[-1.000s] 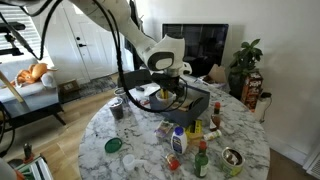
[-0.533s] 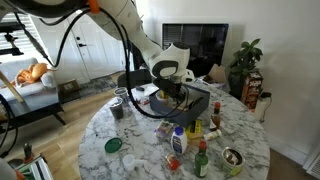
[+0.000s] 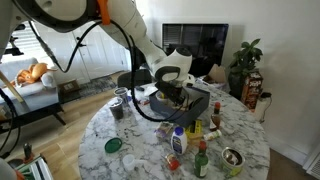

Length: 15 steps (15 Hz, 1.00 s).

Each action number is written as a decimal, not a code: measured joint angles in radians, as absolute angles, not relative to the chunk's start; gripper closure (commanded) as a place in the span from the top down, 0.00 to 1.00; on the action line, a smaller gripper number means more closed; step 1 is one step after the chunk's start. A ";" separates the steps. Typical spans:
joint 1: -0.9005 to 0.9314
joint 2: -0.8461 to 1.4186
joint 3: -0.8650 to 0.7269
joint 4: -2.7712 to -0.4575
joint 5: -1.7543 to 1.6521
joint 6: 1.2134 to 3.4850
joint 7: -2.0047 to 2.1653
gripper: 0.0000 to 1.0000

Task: Remove the clear cup from the box and put the torch on the table then put the silver cup inside the clear cup

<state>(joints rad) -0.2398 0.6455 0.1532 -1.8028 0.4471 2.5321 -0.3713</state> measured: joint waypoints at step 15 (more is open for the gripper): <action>-0.259 0.667 0.186 -1.778 0.463 2.526 -0.341 0.01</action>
<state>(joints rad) -0.2585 0.6674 0.1861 -1.7781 0.4628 2.5262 -0.3409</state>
